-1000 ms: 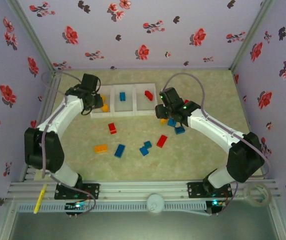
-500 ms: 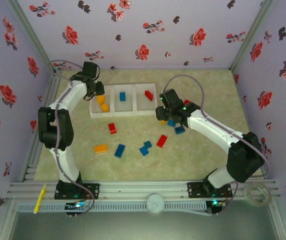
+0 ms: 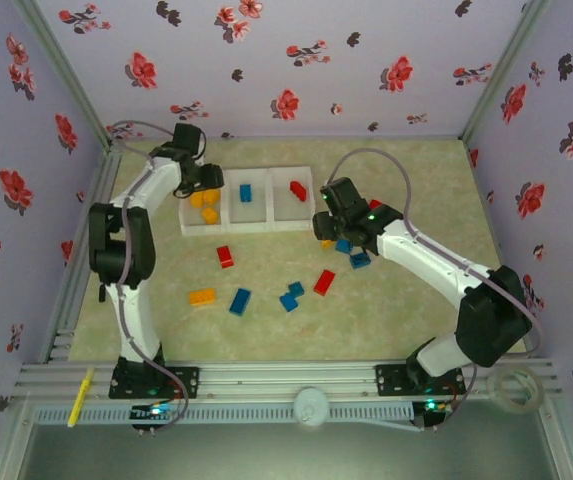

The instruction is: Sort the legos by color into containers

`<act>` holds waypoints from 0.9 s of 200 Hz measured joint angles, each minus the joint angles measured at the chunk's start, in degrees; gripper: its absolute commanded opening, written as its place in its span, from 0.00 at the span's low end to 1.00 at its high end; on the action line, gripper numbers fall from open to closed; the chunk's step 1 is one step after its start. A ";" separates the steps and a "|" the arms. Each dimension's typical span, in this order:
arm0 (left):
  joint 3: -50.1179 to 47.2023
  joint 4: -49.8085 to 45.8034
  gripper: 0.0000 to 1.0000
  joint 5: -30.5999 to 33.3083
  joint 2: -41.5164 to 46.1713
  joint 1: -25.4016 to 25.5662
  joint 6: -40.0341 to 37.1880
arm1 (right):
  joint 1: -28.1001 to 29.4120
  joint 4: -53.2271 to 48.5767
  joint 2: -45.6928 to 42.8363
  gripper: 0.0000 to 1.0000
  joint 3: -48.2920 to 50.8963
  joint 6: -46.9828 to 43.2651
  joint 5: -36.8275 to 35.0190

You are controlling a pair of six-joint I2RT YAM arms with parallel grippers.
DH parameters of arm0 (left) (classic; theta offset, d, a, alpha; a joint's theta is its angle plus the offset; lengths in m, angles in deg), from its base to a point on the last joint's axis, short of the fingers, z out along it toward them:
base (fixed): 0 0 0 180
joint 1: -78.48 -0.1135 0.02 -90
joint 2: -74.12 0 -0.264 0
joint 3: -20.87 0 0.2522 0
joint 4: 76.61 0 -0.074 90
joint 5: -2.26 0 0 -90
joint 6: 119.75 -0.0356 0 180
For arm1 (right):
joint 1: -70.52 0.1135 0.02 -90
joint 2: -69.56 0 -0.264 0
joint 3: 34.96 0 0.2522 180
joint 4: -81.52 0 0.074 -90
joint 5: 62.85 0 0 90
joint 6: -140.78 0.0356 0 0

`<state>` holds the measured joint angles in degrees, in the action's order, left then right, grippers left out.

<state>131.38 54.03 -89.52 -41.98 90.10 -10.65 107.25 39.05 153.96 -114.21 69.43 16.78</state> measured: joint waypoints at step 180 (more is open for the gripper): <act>-39.78 6.71 0.69 -4.57 53.33 11.80 -0.48 | -6.16 -1.22 -1.03 0.52 5.75 0.31 -0.63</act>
<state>91.60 60.74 -94.09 11.35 101.90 -11.14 101.09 37.82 152.93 -108.46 69.74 16.14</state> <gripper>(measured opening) 0.685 0.522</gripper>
